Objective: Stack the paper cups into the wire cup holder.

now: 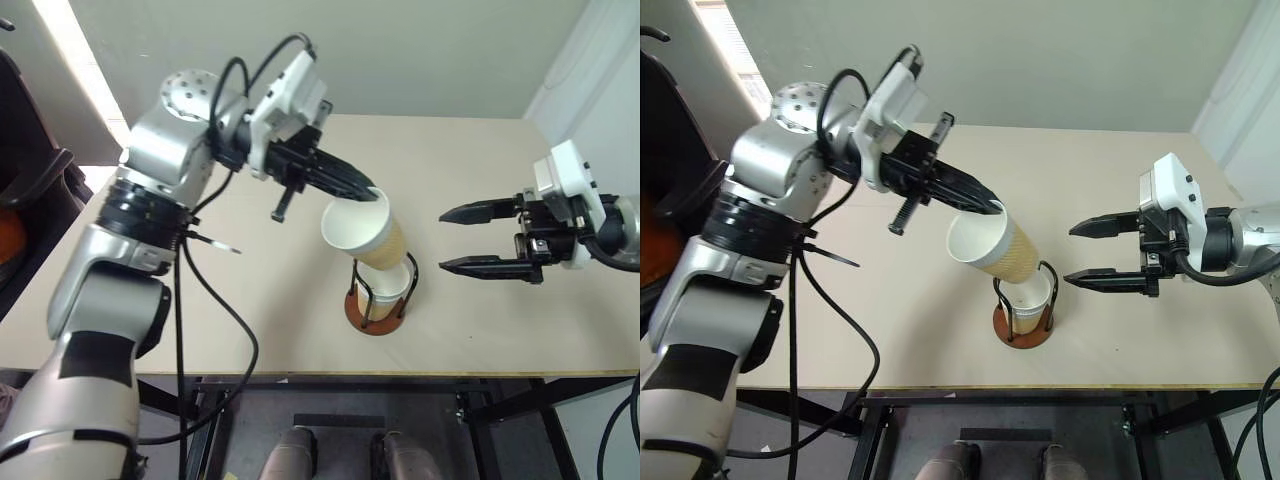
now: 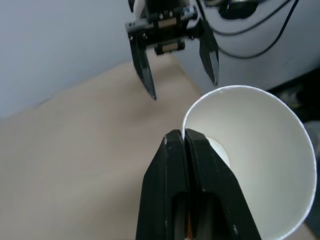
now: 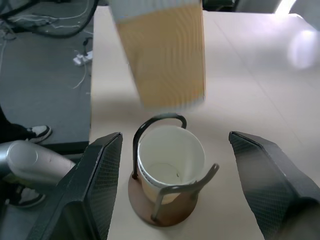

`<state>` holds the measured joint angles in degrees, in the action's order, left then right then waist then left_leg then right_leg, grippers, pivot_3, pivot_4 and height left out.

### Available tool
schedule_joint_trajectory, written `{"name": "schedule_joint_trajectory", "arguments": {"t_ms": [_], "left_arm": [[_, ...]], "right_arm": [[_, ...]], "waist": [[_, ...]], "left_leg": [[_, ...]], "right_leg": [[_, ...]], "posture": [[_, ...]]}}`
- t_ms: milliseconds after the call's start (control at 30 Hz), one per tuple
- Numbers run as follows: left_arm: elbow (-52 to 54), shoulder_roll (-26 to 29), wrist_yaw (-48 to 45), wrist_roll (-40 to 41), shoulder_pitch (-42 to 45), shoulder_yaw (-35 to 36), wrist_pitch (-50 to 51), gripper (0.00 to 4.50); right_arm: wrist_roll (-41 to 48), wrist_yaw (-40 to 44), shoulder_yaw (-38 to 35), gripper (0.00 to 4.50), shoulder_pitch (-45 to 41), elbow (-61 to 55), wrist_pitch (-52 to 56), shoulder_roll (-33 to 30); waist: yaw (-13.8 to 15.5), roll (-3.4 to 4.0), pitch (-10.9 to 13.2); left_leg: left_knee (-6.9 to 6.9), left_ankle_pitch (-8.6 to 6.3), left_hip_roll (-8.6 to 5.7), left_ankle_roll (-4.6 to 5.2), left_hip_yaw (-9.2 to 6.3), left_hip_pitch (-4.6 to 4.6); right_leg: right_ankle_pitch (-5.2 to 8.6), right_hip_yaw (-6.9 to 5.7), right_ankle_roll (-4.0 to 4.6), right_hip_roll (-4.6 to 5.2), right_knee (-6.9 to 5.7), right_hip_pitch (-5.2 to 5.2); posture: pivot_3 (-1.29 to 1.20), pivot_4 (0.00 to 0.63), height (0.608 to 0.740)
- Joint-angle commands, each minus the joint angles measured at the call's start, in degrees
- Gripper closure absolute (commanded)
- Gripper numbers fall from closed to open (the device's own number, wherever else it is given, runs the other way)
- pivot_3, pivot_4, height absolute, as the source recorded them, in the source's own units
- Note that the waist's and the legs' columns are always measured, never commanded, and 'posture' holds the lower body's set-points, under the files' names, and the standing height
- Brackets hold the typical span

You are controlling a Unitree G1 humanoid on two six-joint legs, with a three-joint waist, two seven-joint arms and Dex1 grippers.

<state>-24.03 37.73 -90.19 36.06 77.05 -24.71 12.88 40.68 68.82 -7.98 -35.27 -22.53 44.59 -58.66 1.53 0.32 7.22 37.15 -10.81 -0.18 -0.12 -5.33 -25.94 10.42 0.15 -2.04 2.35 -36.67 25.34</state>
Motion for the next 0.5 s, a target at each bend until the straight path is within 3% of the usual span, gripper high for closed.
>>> {"name": "schedule_joint_trajectory", "arguments": {"t_ms": [33,500], "left_arm": [[-0.29,0.48,-2.31,-0.16,1.77,-2.54,-2.94,4.47],[-5.15,-3.75,-2.31,-2.86,2.52,-7.69,-7.93,4.47]], "right_arm": [[2.12,-2.29,-3.08,0.97,0.88,-2.96,0.87,-0.55],[4.59,-6.15,-7.1,0.97,6.15,-6.6,3.32,-4.29]], "waist": [[0.04,0.0,0.0],[0.62,0.01,0.0]], "left_leg": [[0.0,0.0,0.0,-0.01,0.01,0.0],[0.6,-0.2,-0.08,0.12,0.01,-0.23]], "right_leg": [[0.02,0.01,-0.05,0.0,0.01,0.0],[0.08,0.08,-0.45,0.02,0.12,-0.17]], "posture": [[0.0,0.15,0.74],[0.0,0.15,0.74]]}}
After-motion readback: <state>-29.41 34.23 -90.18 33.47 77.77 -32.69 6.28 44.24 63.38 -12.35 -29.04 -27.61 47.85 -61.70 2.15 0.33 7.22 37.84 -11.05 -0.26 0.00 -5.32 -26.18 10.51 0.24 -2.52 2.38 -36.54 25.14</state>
